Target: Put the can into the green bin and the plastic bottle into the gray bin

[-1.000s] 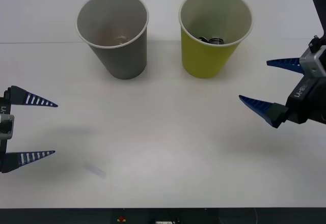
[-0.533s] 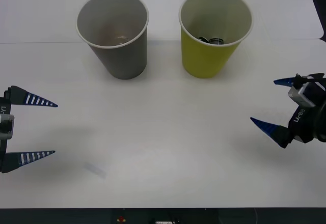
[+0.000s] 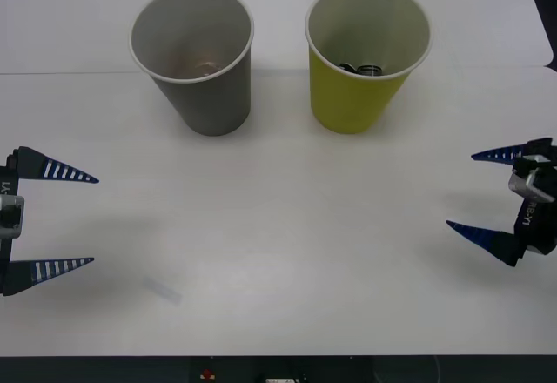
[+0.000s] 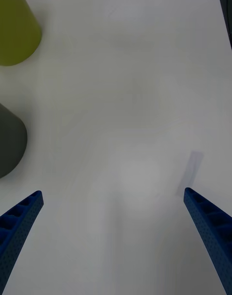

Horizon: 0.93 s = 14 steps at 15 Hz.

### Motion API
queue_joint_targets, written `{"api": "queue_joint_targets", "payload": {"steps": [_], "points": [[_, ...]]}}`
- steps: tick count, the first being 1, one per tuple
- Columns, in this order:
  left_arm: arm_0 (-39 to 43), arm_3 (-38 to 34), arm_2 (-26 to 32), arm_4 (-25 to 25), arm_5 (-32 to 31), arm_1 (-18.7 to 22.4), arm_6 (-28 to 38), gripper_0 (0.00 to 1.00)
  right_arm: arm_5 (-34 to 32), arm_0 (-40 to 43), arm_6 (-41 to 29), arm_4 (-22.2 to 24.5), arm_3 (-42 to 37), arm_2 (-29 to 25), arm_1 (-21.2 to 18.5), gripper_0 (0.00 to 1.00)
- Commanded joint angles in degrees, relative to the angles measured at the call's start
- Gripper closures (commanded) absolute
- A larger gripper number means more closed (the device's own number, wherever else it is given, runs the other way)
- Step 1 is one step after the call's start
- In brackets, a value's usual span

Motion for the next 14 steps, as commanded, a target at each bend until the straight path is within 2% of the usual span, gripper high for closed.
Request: {"api": "queue_joint_targets", "payload": {"steps": [1,5,9,12,14], "points": [[0.0,0.0,0.0,0.0,0.0,0.0,0.0,0.0,3.16,1.17,0.33,-3.67,1.31,2.5,-5.91,0.0],[0.0,0.0,0.0,0.0,0.0,0.0,0.0,0.0,10.46,4.51,-0.2,-10.44,1.31,6.81,-16.37,0.0],[0.0,0.0,0.0,0.0,0.0,0.0,0.0,0.0,11.25,7.76,0.33,-18.96,1.14,6.81,-24.9,0.0],[0.0,0.0,0.0,0.0,0.0,0.0,0.0,0.0,12.57,9.87,0.42,-22.65,0.17,6.89,-29.47,0.0],[0.0,0.0,0.0,0.0,0.0,0.0,0.0,0.0,12.66,10.13,0.5,-23.62,0.0,6.81,-30.96,0.0]]}}
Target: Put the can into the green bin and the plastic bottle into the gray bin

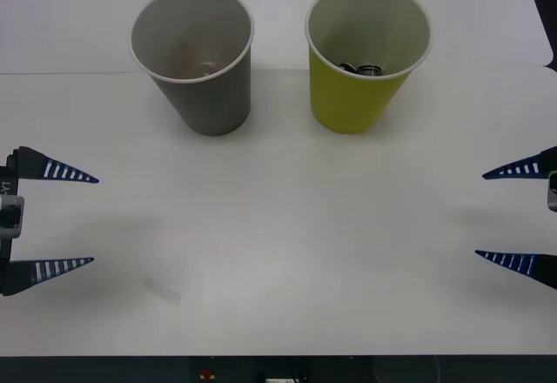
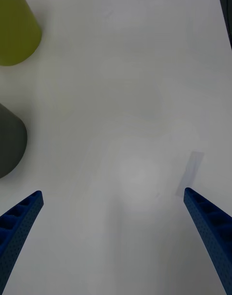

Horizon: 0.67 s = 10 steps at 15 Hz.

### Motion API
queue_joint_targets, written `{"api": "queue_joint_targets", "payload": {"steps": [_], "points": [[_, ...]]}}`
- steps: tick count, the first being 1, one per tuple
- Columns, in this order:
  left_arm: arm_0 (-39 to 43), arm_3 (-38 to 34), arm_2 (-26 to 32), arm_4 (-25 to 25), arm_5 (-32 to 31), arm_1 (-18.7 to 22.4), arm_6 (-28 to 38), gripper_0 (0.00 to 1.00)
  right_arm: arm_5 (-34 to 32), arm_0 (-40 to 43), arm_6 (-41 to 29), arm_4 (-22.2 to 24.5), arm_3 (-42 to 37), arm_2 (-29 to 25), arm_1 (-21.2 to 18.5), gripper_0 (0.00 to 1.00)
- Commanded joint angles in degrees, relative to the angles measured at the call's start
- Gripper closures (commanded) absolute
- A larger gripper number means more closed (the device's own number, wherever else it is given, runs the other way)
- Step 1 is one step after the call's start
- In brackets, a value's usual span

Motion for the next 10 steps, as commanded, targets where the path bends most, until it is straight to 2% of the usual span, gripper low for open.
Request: {"api": "queue_joint_targets", "payload": {"steps": [1,5,10], "points": [[0.0,0.0,0.0,0.0,0.0,0.0,0.0,0.0,0.2,0.48,0.36,-1.22,-0.16,-0.07,-1.8,0.0],[0.0,0.0,0.0,0.0,0.0,0.0,0.0,0.0,1.69,1.19,0.63,-2.54,-0.51,0.01,-4.96,0.0],[0.0,0.0,0.0,0.0,0.0,0.0,0.0,0.0,2.04,1.98,0.63,-2.72,-0.69,0.01,-5.14,0.0]]}}
